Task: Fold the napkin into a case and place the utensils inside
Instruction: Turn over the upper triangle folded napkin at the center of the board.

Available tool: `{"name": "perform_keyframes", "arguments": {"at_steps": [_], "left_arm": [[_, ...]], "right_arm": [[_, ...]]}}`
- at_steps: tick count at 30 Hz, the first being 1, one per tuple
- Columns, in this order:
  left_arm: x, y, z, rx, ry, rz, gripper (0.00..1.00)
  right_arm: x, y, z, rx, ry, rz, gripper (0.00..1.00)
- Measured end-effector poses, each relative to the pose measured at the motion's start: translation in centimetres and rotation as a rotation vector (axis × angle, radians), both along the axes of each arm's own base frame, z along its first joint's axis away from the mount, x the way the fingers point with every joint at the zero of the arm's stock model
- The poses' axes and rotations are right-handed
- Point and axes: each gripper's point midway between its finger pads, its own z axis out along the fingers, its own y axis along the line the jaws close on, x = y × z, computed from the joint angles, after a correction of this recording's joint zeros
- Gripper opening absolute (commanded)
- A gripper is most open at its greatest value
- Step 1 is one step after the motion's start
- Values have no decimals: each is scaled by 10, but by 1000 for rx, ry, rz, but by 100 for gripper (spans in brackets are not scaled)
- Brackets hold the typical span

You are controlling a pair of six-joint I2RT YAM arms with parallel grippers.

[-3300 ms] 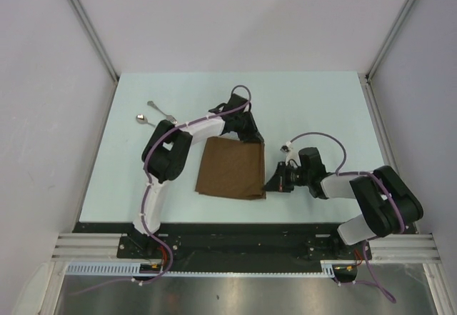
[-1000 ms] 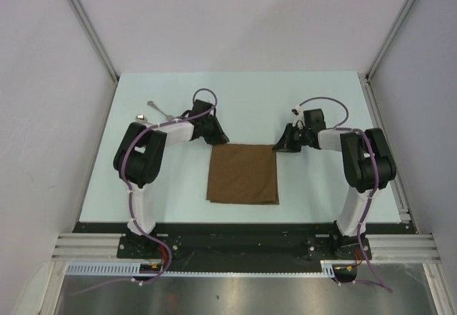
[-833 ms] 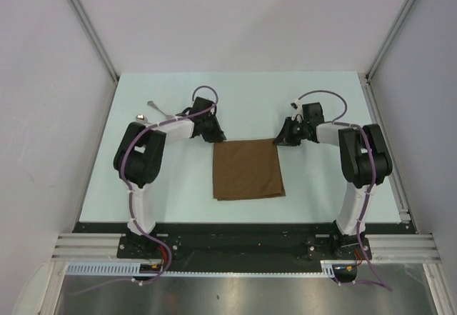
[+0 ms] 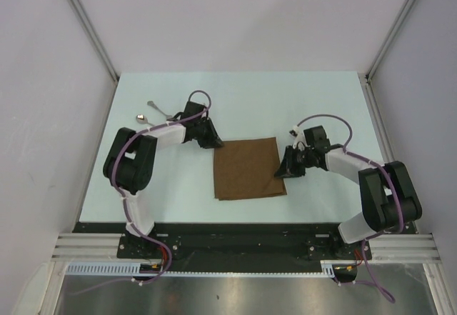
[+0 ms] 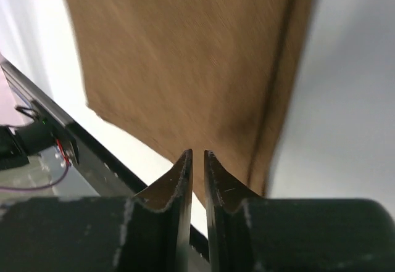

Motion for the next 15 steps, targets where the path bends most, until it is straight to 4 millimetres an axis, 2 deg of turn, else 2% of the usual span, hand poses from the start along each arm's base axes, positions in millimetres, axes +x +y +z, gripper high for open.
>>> {"name": "perform_keyframes", "arguments": {"at_steps": [3,7,11,13,15], "left_arm": [[3,4,-15,13,34,11,13],[5,4,-19,18,41,6,23],[-4,-3,-8,67,7,-30,30],[-9,-7,6,72,-19,-51,33],[-12,-11,30,65,-72,-71,34]], "right_arm": [[-23,-11,-22,-12,79,-17,15],[-28,-26,-33,-44,114,-63,25],[-23,-31,-17,-59,45,-84,35],[-22,-32,-6,-57,10,-89,36],[-23,-30,4,-45,-21,-90,41]]}}
